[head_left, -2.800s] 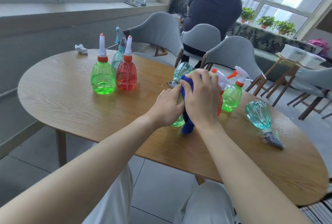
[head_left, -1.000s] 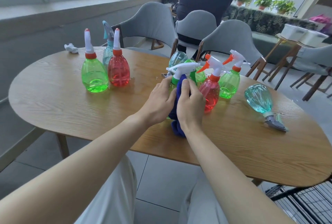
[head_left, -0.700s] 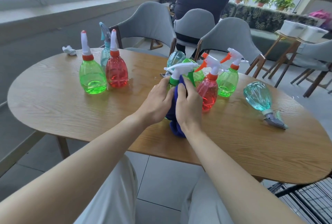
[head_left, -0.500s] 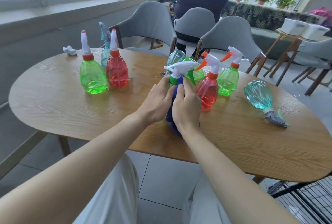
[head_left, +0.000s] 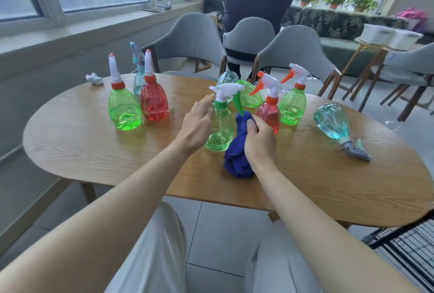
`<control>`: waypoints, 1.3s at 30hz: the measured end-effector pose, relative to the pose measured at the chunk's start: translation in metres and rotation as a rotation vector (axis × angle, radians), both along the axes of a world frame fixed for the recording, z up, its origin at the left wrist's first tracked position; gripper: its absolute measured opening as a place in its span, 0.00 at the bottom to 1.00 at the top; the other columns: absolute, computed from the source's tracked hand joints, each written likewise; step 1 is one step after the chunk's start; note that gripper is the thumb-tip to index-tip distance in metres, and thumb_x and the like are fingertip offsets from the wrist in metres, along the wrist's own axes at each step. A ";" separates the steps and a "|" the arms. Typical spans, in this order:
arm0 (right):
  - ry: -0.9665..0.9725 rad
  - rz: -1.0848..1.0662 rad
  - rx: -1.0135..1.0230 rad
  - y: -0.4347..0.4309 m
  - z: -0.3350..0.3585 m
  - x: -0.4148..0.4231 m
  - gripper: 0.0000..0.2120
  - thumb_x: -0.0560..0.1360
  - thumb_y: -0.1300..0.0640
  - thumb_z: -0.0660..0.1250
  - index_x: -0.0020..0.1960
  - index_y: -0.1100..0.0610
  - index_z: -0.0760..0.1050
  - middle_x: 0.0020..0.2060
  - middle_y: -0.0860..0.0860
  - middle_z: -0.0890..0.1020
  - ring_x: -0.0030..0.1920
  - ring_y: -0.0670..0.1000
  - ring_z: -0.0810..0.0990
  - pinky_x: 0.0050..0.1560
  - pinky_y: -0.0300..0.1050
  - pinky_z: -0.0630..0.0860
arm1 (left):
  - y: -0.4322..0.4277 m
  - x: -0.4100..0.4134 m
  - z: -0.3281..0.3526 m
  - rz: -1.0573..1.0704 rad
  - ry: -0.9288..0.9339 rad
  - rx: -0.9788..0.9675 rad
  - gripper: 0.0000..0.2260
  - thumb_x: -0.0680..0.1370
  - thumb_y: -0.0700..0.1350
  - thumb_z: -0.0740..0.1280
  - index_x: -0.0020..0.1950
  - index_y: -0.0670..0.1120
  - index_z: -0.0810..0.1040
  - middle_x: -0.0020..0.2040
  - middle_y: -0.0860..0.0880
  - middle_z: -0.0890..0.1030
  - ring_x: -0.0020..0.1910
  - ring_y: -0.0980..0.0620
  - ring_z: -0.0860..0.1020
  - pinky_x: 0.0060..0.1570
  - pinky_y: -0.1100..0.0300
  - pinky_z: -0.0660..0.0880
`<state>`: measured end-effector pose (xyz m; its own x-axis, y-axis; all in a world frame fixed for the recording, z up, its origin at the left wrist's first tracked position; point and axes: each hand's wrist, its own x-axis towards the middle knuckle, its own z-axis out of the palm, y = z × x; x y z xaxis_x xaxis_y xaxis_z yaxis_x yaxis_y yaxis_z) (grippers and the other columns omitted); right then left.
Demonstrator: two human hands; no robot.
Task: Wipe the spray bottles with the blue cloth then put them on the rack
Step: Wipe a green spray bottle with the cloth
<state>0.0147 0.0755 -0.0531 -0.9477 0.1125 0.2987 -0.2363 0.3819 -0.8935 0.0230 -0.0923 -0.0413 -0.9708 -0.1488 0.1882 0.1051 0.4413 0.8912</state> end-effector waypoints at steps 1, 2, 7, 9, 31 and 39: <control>-0.025 -0.028 -0.053 0.004 0.003 -0.002 0.15 0.87 0.57 0.59 0.67 0.58 0.81 0.56 0.49 0.85 0.57 0.51 0.80 0.57 0.43 0.71 | 0.000 0.001 0.003 0.047 0.005 0.056 0.27 0.85 0.52 0.52 0.86 0.55 0.59 0.86 0.52 0.60 0.85 0.50 0.56 0.84 0.42 0.53; -0.031 -0.041 -0.109 0.006 0.006 -0.004 0.14 0.87 0.57 0.59 0.64 0.58 0.82 0.51 0.48 0.85 0.53 0.50 0.80 0.56 0.44 0.72 | 0.001 0.001 0.007 0.115 0.031 0.115 0.29 0.83 0.51 0.54 0.85 0.53 0.59 0.84 0.50 0.62 0.83 0.49 0.60 0.83 0.43 0.58; 0.057 0.019 -0.214 0.004 0.027 -0.009 0.13 0.86 0.57 0.59 0.51 0.60 0.80 0.39 0.45 0.78 0.40 0.43 0.73 0.47 0.46 0.70 | 0.024 0.008 0.045 0.242 0.369 -0.021 0.21 0.82 0.58 0.64 0.75 0.56 0.71 0.70 0.52 0.71 0.70 0.53 0.72 0.71 0.47 0.72; 0.080 0.056 -0.230 0.000 0.034 -0.009 0.12 0.86 0.57 0.60 0.59 0.57 0.83 0.45 0.41 0.82 0.47 0.41 0.78 0.53 0.40 0.74 | 0.032 0.006 0.055 0.235 0.379 -0.139 0.23 0.79 0.65 0.68 0.71 0.57 0.76 0.67 0.53 0.73 0.68 0.52 0.74 0.68 0.50 0.73; 0.294 0.173 -0.033 -0.036 0.017 0.001 0.13 0.81 0.60 0.72 0.65 0.57 0.84 0.59 0.46 0.81 0.59 0.38 0.78 0.66 0.38 0.73 | 0.022 0.000 0.055 0.088 0.274 0.208 0.24 0.83 0.48 0.52 0.69 0.48 0.83 0.66 0.53 0.83 0.68 0.59 0.77 0.72 0.54 0.73; 0.330 0.071 -0.105 -0.038 0.030 0.001 0.09 0.81 0.59 0.72 0.60 0.55 0.85 0.55 0.45 0.82 0.57 0.40 0.80 0.62 0.35 0.74 | 0.020 -0.006 0.054 0.060 0.249 0.273 0.25 0.81 0.51 0.52 0.68 0.49 0.84 0.64 0.53 0.84 0.66 0.56 0.80 0.71 0.49 0.75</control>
<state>0.0156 0.0374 -0.0228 -0.8088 0.0959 0.5802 -0.5414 0.2637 -0.7983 0.0166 -0.0725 0.0123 -0.8884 -0.2810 0.3630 0.3146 0.2032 0.9272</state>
